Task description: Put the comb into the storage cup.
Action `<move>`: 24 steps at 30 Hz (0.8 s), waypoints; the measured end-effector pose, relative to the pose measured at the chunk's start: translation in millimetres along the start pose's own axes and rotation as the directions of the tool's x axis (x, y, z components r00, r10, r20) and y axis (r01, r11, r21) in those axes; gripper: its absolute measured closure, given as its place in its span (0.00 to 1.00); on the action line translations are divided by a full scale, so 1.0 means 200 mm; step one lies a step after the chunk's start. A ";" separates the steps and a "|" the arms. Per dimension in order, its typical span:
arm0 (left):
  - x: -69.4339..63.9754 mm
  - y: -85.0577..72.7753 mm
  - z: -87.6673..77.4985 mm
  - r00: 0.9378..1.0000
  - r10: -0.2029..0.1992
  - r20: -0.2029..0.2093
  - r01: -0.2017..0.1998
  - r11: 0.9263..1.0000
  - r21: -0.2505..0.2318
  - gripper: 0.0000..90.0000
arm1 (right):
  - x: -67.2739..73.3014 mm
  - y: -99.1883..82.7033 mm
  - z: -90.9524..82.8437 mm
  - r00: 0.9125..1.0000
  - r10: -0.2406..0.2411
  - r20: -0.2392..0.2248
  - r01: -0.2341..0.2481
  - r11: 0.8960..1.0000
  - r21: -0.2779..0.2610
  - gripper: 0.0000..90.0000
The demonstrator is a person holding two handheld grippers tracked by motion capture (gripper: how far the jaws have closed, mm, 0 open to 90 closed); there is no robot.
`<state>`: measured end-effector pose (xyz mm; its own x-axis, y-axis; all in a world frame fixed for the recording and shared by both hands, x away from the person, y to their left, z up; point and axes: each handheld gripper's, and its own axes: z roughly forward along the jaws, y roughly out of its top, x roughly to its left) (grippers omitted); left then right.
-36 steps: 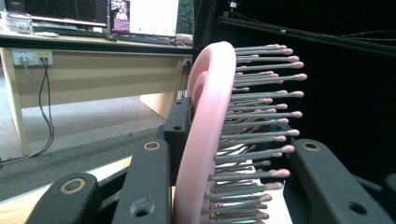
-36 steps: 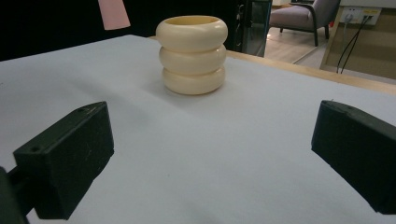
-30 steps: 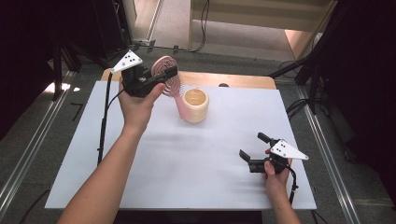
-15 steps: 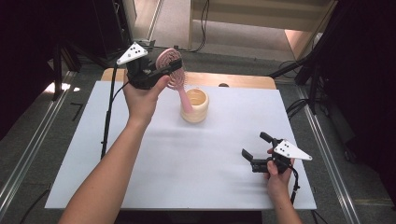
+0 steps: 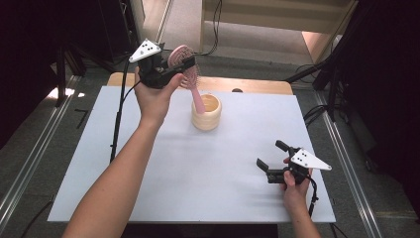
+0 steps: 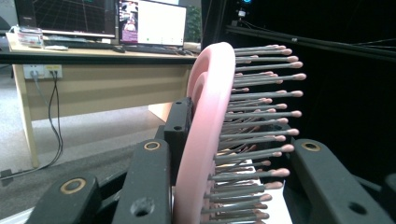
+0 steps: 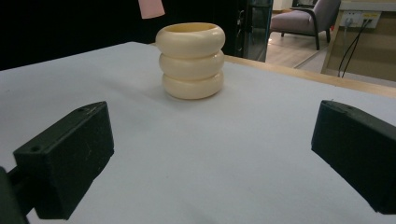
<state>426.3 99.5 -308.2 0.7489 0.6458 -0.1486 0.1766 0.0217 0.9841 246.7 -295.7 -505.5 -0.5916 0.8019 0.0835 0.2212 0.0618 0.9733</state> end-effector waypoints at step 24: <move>0.02 -0.04 0.11 1.000 0.006 -0.019 -0.007 0.999 -0.039 0.72 | -0.01 0.00 -0.01 1.000 0.000 0.006 0.000 1.000 -0.002 0.00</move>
<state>442.1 84.3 -318.6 0.7377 0.6603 -0.1409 0.1465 0.0471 0.9881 245.9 -298.0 -505.5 -0.5873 0.8052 0.0821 0.2194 0.0607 0.9737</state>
